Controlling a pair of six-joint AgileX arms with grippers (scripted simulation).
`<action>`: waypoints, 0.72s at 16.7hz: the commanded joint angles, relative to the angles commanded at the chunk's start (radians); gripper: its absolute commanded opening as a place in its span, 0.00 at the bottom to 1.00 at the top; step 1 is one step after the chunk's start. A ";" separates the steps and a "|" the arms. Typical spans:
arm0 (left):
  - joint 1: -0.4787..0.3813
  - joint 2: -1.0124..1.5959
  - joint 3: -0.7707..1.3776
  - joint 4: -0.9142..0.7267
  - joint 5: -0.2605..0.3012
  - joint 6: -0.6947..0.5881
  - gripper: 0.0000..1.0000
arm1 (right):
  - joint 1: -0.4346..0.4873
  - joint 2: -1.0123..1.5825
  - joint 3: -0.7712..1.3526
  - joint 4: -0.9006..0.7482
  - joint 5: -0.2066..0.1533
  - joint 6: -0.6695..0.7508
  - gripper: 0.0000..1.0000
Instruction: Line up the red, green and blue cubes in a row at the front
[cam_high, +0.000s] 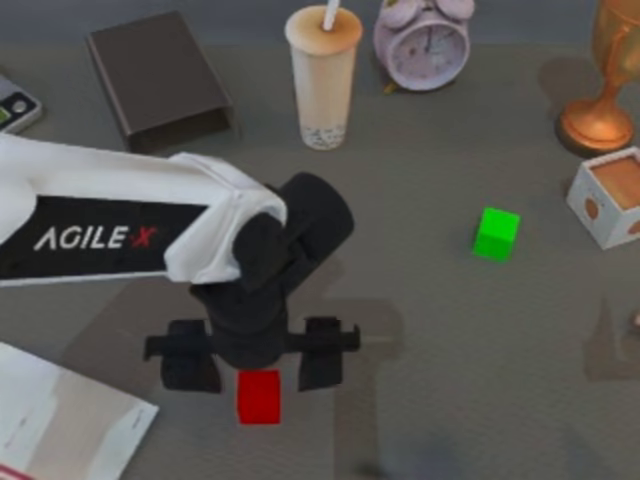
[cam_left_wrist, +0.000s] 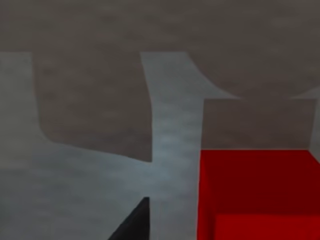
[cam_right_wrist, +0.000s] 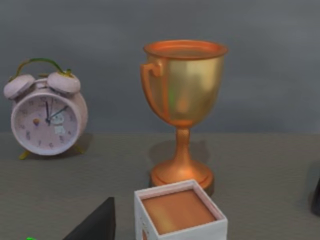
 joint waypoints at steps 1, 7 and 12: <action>0.000 0.000 0.000 0.000 0.000 0.000 1.00 | 0.000 0.000 0.000 0.000 0.000 0.000 1.00; 0.000 0.000 0.000 0.000 0.000 0.000 1.00 | 0.000 0.000 0.000 0.000 0.000 0.000 1.00; 0.002 -0.028 0.051 -0.077 -0.002 -0.004 1.00 | 0.000 0.000 0.000 0.000 0.000 0.000 1.00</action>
